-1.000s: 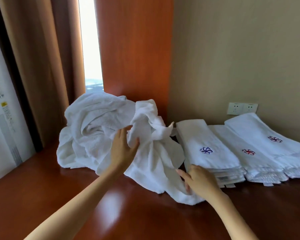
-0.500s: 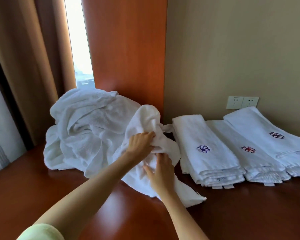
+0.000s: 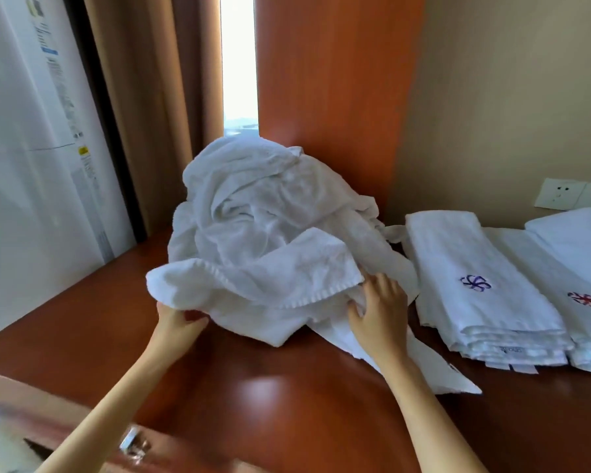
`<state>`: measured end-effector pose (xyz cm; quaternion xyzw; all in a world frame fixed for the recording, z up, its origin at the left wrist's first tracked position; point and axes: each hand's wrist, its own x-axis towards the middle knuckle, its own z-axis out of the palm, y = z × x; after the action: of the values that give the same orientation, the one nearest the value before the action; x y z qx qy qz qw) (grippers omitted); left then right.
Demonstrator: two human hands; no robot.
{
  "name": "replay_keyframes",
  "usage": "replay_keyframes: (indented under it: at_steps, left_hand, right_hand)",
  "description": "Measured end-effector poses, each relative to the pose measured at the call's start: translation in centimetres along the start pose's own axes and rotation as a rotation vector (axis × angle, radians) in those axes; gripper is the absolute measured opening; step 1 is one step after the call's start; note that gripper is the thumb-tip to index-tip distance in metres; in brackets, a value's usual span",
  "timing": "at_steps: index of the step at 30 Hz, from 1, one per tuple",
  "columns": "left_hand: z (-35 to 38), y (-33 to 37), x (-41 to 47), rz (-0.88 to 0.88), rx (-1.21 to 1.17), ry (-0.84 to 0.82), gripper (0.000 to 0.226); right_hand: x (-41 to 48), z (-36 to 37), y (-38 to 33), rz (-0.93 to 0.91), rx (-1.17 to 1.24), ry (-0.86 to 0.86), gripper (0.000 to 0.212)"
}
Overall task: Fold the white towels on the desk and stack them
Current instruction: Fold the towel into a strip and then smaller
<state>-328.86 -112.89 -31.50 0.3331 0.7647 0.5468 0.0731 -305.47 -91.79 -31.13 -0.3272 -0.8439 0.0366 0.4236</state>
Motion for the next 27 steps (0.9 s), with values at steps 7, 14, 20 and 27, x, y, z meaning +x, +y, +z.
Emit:
replay_keyframes:
  at_steps: [7, 14, 20, 27]
  left_hand:
    - [0.6, 1.3, -3.6, 0.445, 0.339, 0.293, 0.124]
    - [5.4, 1.8, -2.8, 0.625, 0.773, -0.142, 0.079]
    - [3.4, 3.9, -0.2, 0.438, 0.564, -0.331, 0.041]
    - [-5.2, 2.5, 5.3, -0.12, 0.183, -0.222, 0.028]
  right_hand:
    - [-0.9, 1.3, -1.7, -0.176, 0.22, -0.211, 0.04]
    - [-1.2, -0.5, -1.7, 0.066, 0.27, -0.505, 0.04]
    - [-0.9, -2.3, -1.5, 0.218, 0.323, -0.675, 0.049]
    - [-1.3, -4.9, -1.2, 0.18, 0.116, -0.845, 0.053]
